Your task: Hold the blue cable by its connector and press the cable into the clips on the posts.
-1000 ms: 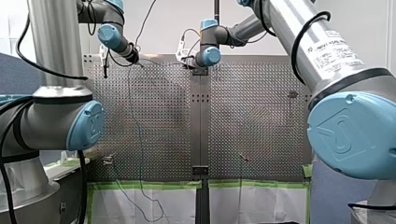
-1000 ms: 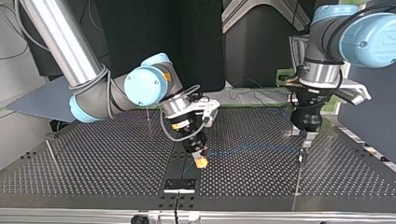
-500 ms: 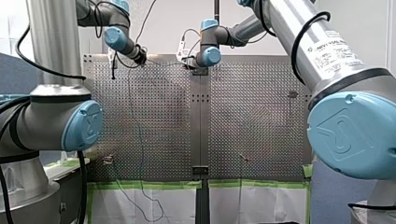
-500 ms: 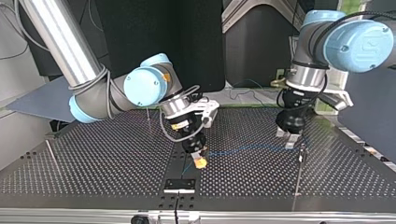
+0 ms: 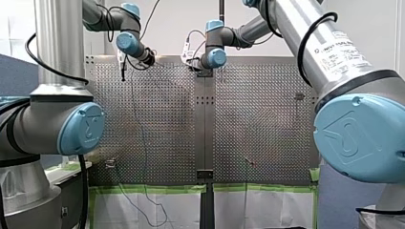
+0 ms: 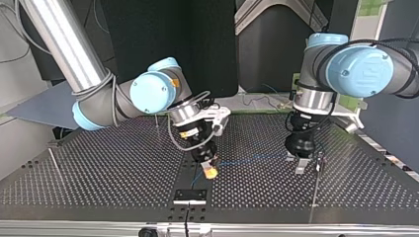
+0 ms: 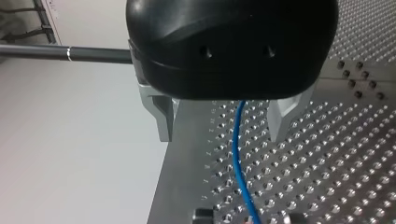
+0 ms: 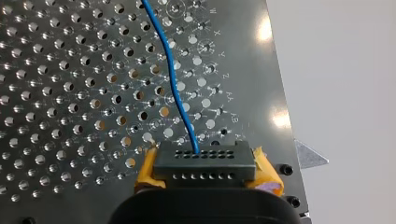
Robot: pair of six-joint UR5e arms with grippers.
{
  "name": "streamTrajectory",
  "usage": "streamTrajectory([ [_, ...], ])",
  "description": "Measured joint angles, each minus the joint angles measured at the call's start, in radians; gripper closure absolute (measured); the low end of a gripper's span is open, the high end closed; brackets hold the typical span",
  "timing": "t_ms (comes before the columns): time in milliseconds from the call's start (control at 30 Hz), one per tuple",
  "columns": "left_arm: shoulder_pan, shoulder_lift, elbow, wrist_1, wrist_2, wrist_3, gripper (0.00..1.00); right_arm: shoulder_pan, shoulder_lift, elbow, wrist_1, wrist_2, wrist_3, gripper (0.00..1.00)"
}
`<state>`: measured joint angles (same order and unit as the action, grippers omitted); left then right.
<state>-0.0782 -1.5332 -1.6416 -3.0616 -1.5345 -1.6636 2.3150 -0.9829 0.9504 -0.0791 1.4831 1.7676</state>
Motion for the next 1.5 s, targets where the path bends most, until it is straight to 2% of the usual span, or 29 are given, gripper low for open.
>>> streamTrajectory([
  [233, -0.010, -0.062, 0.046, 0.014, -0.054, 0.009, 0.00, -0.005, 0.000, 0.000, 0.001, -0.001, -0.001, 1.00],
  [367, -0.008, -0.076, 0.058, 0.017, -0.075, 0.005, 0.00, -0.008, 0.001, 0.000, 0.000, 0.001, -0.002, 1.00],
  [700, -0.010, -0.080, 0.060, 0.014, -0.087, 0.002, 0.00, -0.009, 0.001, 0.000, 0.001, 0.000, -0.003, 1.00],
  [733, -0.011, -0.079, 0.060, 0.014, -0.087, 0.004, 0.04, -0.009, 0.001, 0.000, 0.001, 0.000, -0.003, 1.00],
  [767, -0.012, -0.079, 0.060, 0.013, -0.088, 0.005, 0.22, -0.009, 0.001, 0.000, 0.001, 0.000, -0.003, 1.00],
  [800, -0.013, -0.079, 0.060, 0.013, -0.089, 0.006, 0.22, -0.009, 0.001, 0.000, 0.001, 0.000, -0.003, 1.00],
  [833, -0.014, -0.079, 0.060, 0.011, -0.092, 0.008, 0.43, -0.009, 0.001, 0.000, 0.001, 0.000, -0.003, 1.00],
  [867, -0.016, -0.079, 0.060, 0.009, -0.096, 0.011, 0.73, -0.009, 0.001, 0.000, 0.001, 0.000, -0.003, 1.00],
  [900, -0.017, -0.078, 0.060, 0.007, -0.101, 0.015, 0.73, -0.009, 0.001, 0.000, 0.001, 0.000, -0.003, 1.00],
  [933, -0.019, -0.078, 0.060, 0.004, -0.109, 0.021, 0.96, -0.008, 0.001, 0.000, 0.002, 0.000, -0.003, 1.00],
  [967, -0.020, -0.078, 0.060, 0.001, -0.115, 0.025, 1.00, -0.008, 0.001, 0.000, 0.002, 0.000, -0.003, 1.00],
  [1133, -0.029, -0.078, 0.056, -0.010, -0.147, 0.038, 1.00, -0.006, 0.001, 0.000, 0.002, 0.000, -0.003, 1.00],
  [1500, -0.044, -0.079, 0.038, -0.003, -0.162, 0.025, 1.00, -0.002, 0.000, 0.002, 0.008, 0.000, -0.005, 1.00],
])
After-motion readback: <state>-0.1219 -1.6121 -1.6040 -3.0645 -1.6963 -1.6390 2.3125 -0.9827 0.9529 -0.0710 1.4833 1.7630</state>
